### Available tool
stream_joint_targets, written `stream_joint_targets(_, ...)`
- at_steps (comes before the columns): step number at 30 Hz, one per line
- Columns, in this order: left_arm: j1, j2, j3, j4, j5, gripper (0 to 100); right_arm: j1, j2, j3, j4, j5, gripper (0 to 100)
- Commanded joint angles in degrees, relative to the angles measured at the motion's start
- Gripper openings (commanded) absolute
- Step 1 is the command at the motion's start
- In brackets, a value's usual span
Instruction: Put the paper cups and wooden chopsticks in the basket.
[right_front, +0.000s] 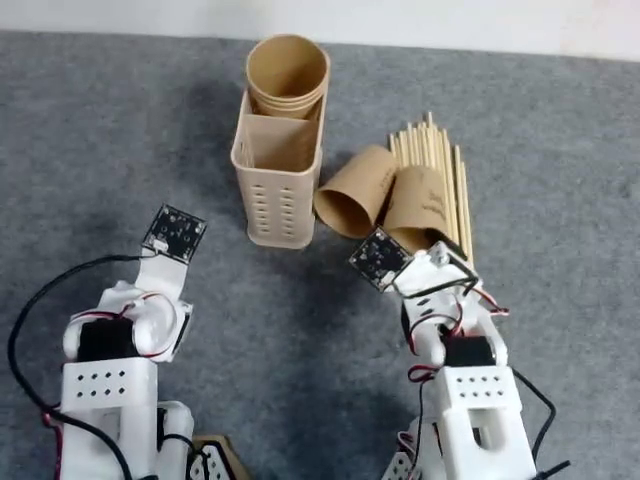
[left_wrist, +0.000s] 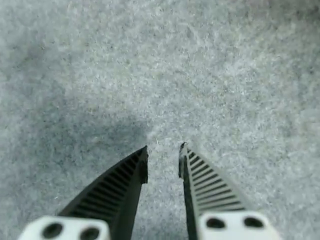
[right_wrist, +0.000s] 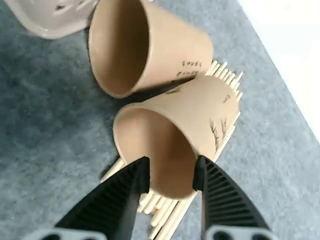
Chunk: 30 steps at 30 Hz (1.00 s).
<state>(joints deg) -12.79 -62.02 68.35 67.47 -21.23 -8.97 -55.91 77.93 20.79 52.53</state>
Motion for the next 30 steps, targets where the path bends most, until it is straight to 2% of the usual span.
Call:
stream_joint_targets(1, -0.04, -0.57, 1.1, -3.52, -0.44, 14, 3.56, 3.03, -0.92, -3.91, 0.18, 16.0)
stream_joint_targets(6, -0.04, -0.48, 1.45, -4.04, -0.44, 14, 6.2, 3.56, -2.59, -5.05, 1.14, 16.3)
stream_joint_targets(17, 0.04, -0.48, 1.54, -4.13, -0.44, 14, 4.53, 4.44, -3.65, -7.78, 2.11, 16.3)
stream_joint_targets(21, 0.04, -0.48, 1.54, -4.13, -0.44, 14, 4.18, 12.09, -4.09, -14.99, 2.11, 16.3)
stream_joint_targets(26, 0.04, -0.48, 1.54, -4.13, -0.44, 14, 4.18, 26.33, -11.74, -17.63, 2.11, 15.9)
stream_joint_targets(28, 0.04, -0.48, 1.54, -4.13, -0.44, 14, 4.44, 31.43, -15.52, -17.54, 0.26, 11.5)
stream_joint_targets(30, 0.13, -0.4, 1.54, -4.13, -0.44, 14, 4.53, 35.21, -18.95, -16.31, -4.13, 0.1)
